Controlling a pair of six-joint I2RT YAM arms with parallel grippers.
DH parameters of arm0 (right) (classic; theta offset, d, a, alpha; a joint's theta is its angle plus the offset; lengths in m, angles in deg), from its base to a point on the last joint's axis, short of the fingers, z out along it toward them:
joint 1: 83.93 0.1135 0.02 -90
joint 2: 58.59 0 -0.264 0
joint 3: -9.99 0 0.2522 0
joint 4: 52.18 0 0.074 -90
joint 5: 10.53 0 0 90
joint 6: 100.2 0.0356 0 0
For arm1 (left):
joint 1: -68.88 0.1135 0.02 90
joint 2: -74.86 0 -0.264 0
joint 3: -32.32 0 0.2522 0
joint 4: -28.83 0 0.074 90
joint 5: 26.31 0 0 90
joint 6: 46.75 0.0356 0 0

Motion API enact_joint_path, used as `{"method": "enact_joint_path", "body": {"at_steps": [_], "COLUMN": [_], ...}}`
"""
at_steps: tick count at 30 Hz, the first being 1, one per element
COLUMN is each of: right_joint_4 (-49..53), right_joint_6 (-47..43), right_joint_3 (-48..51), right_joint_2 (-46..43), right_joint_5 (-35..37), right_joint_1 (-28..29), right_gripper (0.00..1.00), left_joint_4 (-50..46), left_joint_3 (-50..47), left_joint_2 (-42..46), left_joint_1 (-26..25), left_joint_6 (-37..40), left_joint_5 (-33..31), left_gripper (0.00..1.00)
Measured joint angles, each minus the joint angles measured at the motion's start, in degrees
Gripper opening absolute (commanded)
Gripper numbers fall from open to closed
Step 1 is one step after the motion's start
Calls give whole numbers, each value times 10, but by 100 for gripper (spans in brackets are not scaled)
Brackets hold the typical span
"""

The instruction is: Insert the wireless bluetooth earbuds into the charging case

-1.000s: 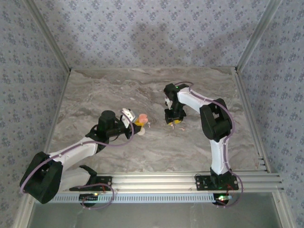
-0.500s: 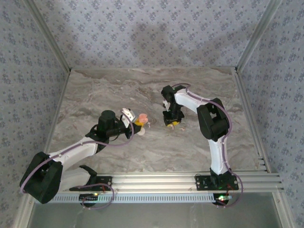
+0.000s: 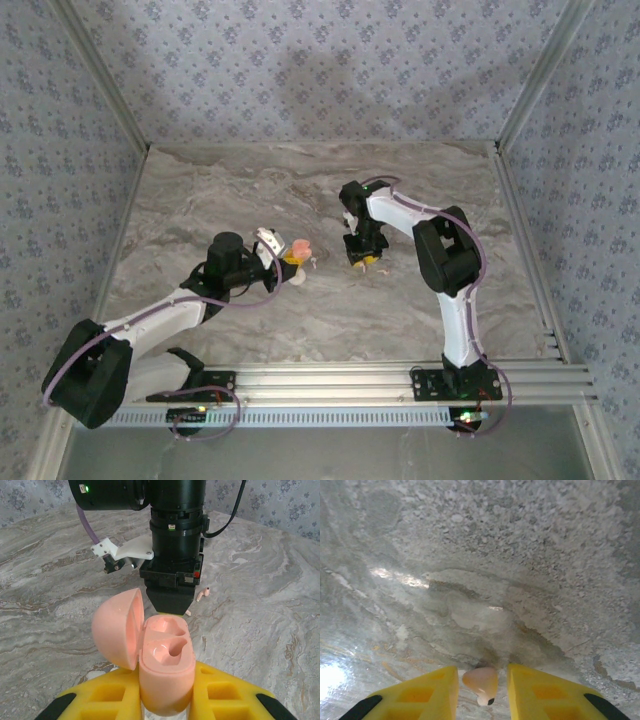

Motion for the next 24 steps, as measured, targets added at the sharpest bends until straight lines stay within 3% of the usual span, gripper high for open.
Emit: {"method": "enact_joint_path", "body": {"at_steps": [4,16,24], "right_joint_4": [0,-4,-103], "right_joint_6": [0,1,22], "right_joint_3": [0,4,117], "right_joint_2": [2,0,-97], "right_joint_5": [5,24,6], "right_joint_1": [3,7,8], "right_gripper": [35,24,21], "left_joint_4": [0,-5,14], "left_joint_3": [0,1,4], "left_joint_2": [-3,-7,-52], "left_joint_1": [0,0,-4], "left_joint_6": [0,1,5], "left_joint_5": [2,7,7], "left_gripper": [22,22,20]}}
